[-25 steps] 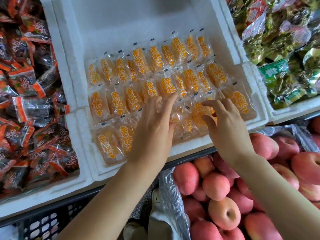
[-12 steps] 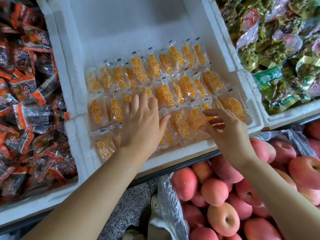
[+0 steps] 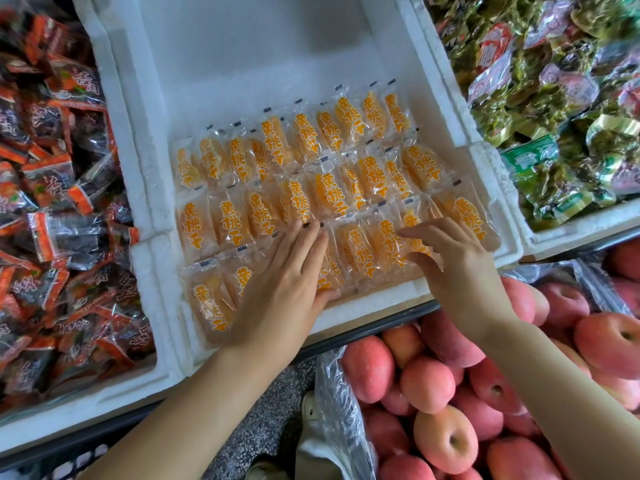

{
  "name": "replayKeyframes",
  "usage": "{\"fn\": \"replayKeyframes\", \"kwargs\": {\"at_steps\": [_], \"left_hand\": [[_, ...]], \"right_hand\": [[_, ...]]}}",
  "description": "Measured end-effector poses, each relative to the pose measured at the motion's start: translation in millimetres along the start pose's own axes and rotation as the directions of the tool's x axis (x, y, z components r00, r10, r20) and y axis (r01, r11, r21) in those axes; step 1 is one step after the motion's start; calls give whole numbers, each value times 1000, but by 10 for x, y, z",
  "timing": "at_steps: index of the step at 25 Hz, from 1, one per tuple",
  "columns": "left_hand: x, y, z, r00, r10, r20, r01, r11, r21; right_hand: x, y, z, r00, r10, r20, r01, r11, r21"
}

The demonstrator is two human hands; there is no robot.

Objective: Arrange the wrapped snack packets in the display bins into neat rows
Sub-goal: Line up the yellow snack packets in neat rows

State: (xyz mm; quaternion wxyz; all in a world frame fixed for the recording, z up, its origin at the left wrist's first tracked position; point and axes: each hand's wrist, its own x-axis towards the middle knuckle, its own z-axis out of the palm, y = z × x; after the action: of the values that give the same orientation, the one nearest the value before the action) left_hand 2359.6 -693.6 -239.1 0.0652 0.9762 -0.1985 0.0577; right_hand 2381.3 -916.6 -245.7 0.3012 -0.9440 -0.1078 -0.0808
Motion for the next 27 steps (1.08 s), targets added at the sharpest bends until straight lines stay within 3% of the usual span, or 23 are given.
{"fn": "replayKeyframes", "kwargs": {"at_steps": [2, 4, 13, 20, 27], "left_hand": [[7, -13, 40, 1000, 23, 12, -23, 999, -26], [5, -17, 76, 998, 55, 25, -55, 998, -4], [-14, -10, 124, 986, 84, 142, -105, 984, 146], [-102, -27, -165, 1000, 10, -26, -11, 1000, -28], [-776, -744, -583, 992, -106, -66, 112, 989, 95]], "right_hand": [[-8, 19, 14, 985, -157, 67, 164, 978, -128], [0, 29, 32, 966, -214, 145, 240, 949, -203], [34, 25, -75, 937, -288, 199, 336, 898, -285], [259, -389, -71, 908, -395, 137, 418, 854, -309], [358, -1230, 287, 883, -443, 152, 468, 855, -224]]}}
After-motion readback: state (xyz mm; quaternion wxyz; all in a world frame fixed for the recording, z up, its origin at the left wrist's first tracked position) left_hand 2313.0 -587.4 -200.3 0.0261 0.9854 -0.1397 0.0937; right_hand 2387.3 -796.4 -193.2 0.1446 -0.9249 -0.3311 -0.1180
